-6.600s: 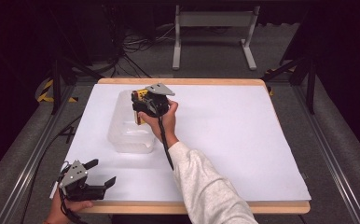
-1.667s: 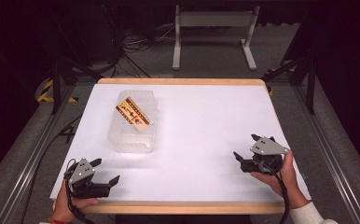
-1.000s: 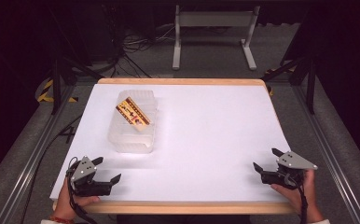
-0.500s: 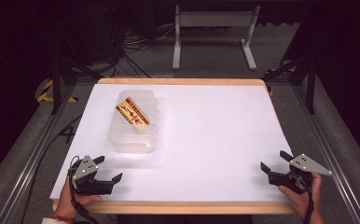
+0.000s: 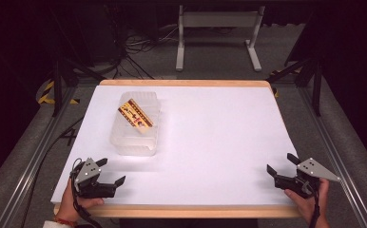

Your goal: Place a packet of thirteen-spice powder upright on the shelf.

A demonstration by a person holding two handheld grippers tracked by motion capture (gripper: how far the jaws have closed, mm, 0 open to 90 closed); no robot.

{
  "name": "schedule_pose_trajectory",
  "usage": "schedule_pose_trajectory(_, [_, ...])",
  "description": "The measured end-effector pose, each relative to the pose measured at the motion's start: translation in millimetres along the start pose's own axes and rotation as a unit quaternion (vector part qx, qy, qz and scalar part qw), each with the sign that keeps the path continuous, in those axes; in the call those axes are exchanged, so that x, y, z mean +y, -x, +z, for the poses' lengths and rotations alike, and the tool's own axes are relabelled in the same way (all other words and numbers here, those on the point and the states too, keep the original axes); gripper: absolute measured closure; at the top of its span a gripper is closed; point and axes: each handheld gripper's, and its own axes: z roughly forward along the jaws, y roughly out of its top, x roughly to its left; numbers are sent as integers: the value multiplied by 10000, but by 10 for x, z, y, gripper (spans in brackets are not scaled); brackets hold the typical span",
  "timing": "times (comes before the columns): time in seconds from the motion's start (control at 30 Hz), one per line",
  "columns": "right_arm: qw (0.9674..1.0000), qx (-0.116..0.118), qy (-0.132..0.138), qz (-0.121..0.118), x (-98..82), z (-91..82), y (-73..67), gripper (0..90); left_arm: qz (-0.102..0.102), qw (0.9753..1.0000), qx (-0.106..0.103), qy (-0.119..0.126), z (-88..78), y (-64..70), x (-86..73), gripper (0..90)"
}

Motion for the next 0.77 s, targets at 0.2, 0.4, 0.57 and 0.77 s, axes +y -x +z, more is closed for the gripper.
schedule_pose_trajectory(0.2, [10000,3,8,-4,-1,4,-3,116,9,10000,4,11,1,-2,3,75])
schedule_pose_trajectory(0.4, [10000,16,-20,-58,1,7,-10,115,1,10000,50,-2,5,-17,4,75])
schedule_pose_trajectory(0.57, [10000,36,-48,-62,2,12,-8,112,-37,9999,105,-13,10,-30,3,75])
schedule_pose_trajectory(0.77, [10000,49,-47,-46,1,10,-6,110,-85,9999,117,-12,17,-38,6,75])
